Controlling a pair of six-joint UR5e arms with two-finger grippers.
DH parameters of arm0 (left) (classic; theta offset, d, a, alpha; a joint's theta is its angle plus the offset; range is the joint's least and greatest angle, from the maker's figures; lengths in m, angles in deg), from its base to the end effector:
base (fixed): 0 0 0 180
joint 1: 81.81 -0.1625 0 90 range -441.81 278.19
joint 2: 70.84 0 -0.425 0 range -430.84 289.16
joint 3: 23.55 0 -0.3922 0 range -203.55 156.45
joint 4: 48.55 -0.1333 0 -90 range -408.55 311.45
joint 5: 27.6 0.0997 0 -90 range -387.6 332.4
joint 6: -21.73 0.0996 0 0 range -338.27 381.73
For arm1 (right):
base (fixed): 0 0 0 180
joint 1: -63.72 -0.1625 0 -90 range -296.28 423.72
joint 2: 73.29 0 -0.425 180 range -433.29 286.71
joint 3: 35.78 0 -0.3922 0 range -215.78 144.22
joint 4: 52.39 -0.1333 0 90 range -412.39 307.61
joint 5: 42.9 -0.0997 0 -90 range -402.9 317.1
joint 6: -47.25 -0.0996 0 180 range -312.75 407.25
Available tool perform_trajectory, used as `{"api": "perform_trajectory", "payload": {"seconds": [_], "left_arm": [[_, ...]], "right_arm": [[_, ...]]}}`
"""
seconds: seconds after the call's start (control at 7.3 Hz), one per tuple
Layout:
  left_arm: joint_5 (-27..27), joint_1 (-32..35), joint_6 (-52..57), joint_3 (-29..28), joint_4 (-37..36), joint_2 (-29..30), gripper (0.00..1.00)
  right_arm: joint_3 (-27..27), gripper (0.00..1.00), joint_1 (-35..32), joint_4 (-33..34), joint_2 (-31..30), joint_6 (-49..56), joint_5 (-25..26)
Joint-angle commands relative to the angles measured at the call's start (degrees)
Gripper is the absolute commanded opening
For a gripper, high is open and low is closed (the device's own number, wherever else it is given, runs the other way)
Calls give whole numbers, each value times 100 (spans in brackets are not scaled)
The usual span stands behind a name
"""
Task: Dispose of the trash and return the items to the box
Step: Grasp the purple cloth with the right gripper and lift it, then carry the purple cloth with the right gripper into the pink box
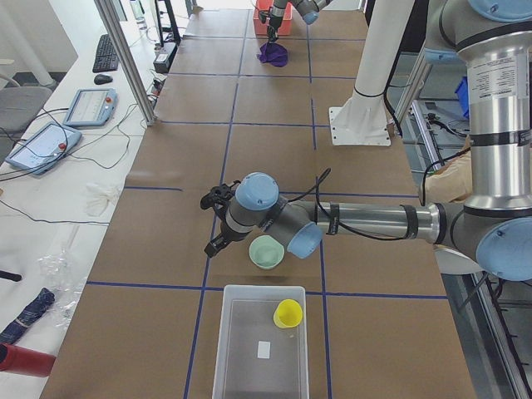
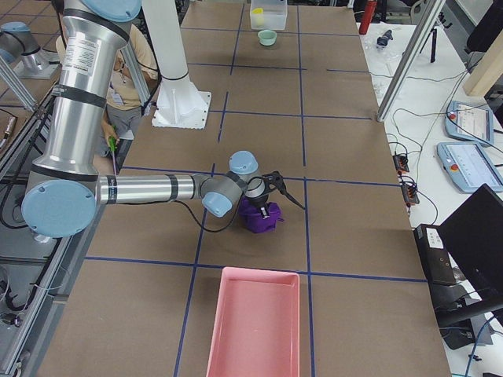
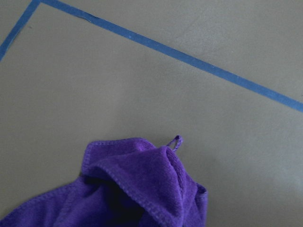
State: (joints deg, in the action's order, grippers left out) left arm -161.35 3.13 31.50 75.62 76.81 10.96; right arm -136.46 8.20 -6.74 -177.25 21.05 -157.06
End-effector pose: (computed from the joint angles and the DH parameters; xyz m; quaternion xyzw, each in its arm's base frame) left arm -0.0241 -0.4584 0.5754 0.3036 0.3418 0.2290 0.8594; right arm -0.1637 -0.4018 0.6004 0.1970 -0.3424 -0.1393 0.9080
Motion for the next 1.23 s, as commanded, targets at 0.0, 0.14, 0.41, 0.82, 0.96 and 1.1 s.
{"api": "perform_trajectory", "payload": {"seconds": [0.0,0.14,0.41,0.82,0.96,1.1], "left_arm": [[51,-48,-1104,180,23,81,100],[51,-92,-1396,190,49,116,100],[374,-494,-2185,461,49,143,100],[482,-1005,-2961,585,268,212,100],[569,-1084,-3076,585,269,274,100],[613,-1103,-3077,585,269,274,100]], "right_arm": [[-431,0,-1671,1271,-2,2193,-831],[-704,0,-2621,2306,42,3520,-1166],[-848,0,-4143,4433,626,5974,-1459],[-78,0,-5486,5718,1124,8128,-1345],[169,0,-5478,5466,1053,8035,-1345],[381,80,-5478,5254,1044,7747,-1423]]}}
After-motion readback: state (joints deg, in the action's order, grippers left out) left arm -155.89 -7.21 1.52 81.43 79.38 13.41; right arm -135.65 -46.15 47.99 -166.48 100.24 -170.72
